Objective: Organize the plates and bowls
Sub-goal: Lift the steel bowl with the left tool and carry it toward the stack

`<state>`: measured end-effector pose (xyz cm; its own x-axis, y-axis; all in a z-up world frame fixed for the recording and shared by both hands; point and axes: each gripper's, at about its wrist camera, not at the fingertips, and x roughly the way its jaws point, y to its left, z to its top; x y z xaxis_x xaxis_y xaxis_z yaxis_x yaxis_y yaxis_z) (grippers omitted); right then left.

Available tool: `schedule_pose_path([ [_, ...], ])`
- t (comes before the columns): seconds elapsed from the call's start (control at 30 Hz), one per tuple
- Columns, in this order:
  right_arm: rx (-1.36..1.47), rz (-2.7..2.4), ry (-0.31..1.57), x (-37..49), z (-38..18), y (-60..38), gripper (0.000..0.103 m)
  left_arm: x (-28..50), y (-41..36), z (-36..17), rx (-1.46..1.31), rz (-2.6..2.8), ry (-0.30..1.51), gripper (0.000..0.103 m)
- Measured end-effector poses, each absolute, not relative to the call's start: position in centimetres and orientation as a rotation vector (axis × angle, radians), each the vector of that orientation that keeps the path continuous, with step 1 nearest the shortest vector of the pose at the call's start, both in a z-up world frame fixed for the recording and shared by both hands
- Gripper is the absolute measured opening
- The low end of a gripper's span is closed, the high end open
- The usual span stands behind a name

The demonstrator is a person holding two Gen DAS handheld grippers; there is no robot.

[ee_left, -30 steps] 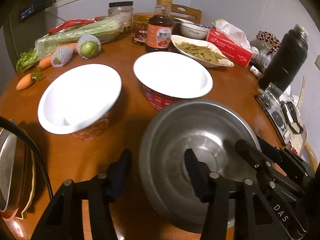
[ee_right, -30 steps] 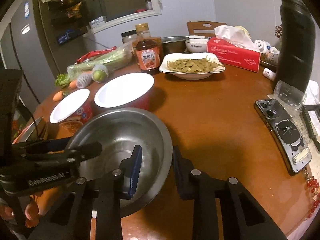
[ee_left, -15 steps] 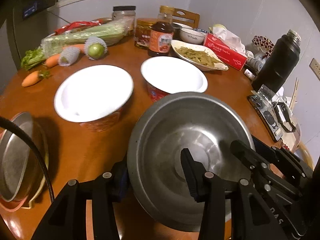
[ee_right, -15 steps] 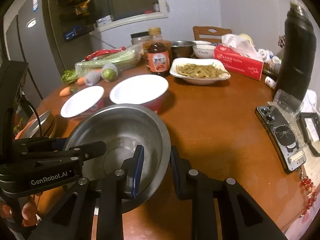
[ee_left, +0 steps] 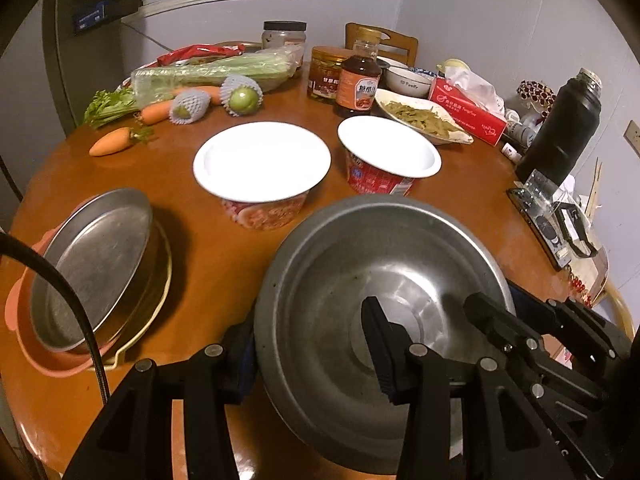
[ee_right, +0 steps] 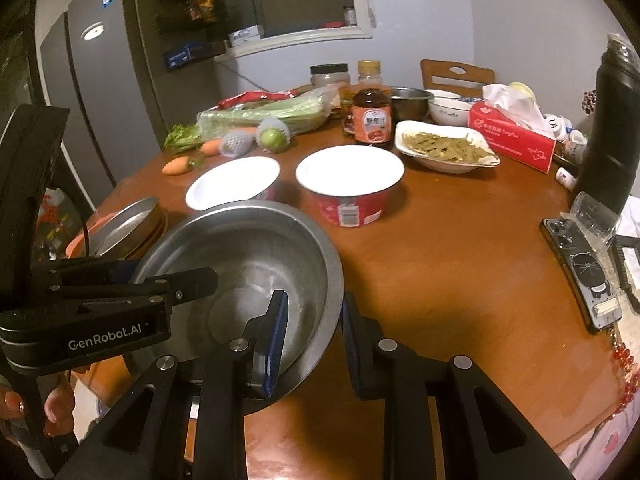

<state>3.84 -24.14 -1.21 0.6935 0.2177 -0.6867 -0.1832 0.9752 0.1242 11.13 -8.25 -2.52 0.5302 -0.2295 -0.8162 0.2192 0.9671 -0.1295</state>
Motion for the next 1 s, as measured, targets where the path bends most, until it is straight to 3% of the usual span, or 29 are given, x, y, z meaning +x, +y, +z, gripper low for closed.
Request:
schedule_pose_path([
  [1.0, 0.054, 0.261, 0.829, 4.0, -3.2, -22.8, 0.028, 10.9, -7.1, -4.5, -0.01, -0.237, 1.02, 0.047],
])
